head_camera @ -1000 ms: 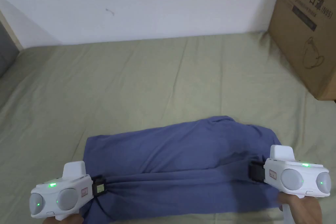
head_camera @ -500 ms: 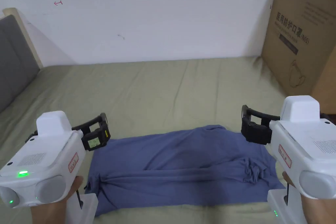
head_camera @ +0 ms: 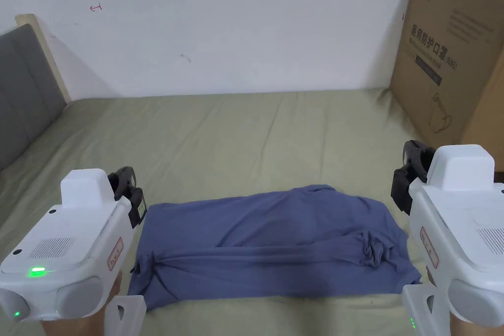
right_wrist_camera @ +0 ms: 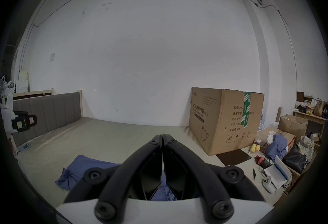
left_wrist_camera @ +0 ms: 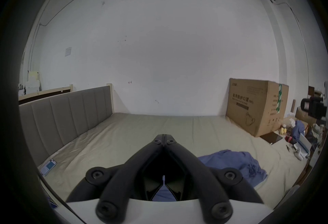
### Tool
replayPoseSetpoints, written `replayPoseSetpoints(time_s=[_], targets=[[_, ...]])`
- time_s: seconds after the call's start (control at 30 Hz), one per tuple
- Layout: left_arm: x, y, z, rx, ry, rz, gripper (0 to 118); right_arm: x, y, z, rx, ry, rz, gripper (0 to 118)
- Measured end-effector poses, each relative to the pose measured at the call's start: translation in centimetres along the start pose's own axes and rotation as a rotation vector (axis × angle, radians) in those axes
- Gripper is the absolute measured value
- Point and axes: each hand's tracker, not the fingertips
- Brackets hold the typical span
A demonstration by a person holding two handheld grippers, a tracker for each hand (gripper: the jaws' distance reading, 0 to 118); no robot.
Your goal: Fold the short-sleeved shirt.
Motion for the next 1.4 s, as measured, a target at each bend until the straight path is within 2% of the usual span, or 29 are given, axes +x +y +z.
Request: replayPoseSetpoints(time_s=[0.23, 0.37, 0.4, 0.43, 0.53, 0.57, 0.7, 0.73, 0.8, 0.83, 0.87, 0.9, 0.93, 1.0, 1.03, 1.07, 1.1, 1.13, 1.17, 1.2, 1.3, 1.4], targets=[[-3.6, -5.1, -6.3, -0.354, -0.028, 0.102, 0, 0.5, -1.1, -1.7, -0.045, 0.007, -0.009, 0], [-5.7, -9.6, -9.9, -0.526, 0.003, 0.143, 0, 0.9, -2.4, -3.1, -0.082, -0.003, -0.012, 0], [-6.2, -10.6, -10.6, -0.568, 0.015, 0.161, 7, 1.0, -2.9, -3.5, -0.094, -0.006, -0.016, 0], [-6.6, -11.6, -11.3, -0.620, 0.020, 0.165, 25, 1.2, -3.3, -3.8, -0.106, -0.008, -0.017, 0], [-7.4, -14.8, -13.0, -0.757, 0.053, 0.163, 97, 1.3, -4.4, -5.1, -0.144, -0.015, -0.014, 0], [-7.5, -15.8, -13.3, -0.782, 0.061, 0.162, 105, 1.4, -5.0, -5.4, -0.159, -0.017, -0.014, 0], [-7.7, -18.5, -14.1, -0.832, 0.108, 0.165, 102, 1.8, -6.7, -6.7, -0.214, -0.022, -0.019, 0], [-7.7, -19.1, -14.4, -0.848, 0.116, 0.177, 90, 1.9, -7.1, -7.1, -0.229, -0.022, -0.021, 0], [-7.6, -20.4, -14.9, -0.857, 0.115, 0.177, 58, 2.2, -8.0, -7.7, -0.258, -0.026, -0.021, 0], [-7.4, -20.9, -15.1, -0.870, 0.113, 0.170, 49, 2.3, -8.5, -7.9, -0.272, -0.028, -0.021, 0], [-7.2, -21.4, -15.3, -0.892, 0.099, 0.158, 49, 2.6, -9.0, -8.3, -0.287, -0.031, -0.025, 0], [-6.9, -21.6, -15.0, -0.879, 0.107, 0.125, 35, 3.0, -9.7, -8.8, -0.311, -0.036, -0.035, 0], [-6.7, -21.6, -14.8, -0.862, 0.113, 0.106, 28, 3.4, -10.2, -9.2, -0.334, -0.041, -0.042, 0], [-6.6, -21.2, -14.9, -0.853, 0.090, 0.111, 4, 4.2, -11.9, -10.2, -0.412, -0.054, -0.071, 0], [-6.7, -21.2, -15.0, -0.859, 0.089, 0.115, 3, 4.7, -12.9, -10.9, -0.452, -0.067, -0.087, 2], [-6.5, -20.7, -14.7, -0.856, 0.080, 0.113, 2, 5.3, -14.1, -11.8, -0.513, -0.074, -0.098, 9], [-6.7, -20.4, -14.5, -0.833, 0.074, 0.117, 2, 5.8, -15.5, -12.5, -0.572, -0.082, -0.103, 28], [-6.8, -20.0, -14.2, -0.811, 0.076, 0.120, 2, 6.2, -16.8, -13.4, -0.630, -0.076, -0.112, 67], [-7.0, -19.6, -14.0, -0.801, 0.070, 0.132, 2, 6.7, -18.3, -14.5, -0.702, -0.078, -0.121, 91], [-7.0, -18.8, -13.9, -0.790, 0.063, 0.141, 2, 7.2, -19.8, -15.3, -0.742, -0.088, -0.120, 104], [-7.4, -17.8, -13.6, -0.776, 0.050, 0.153, 2, 8.0, -23.3, -17.1, -0.847, -0.114, -0.118, 105], [-7.5, -17.6, -13.7, -0.775, 0.045, 0.156, 2, 8.5, -25.9, -17.8, -0.937, -0.133, -0.168, 96]])
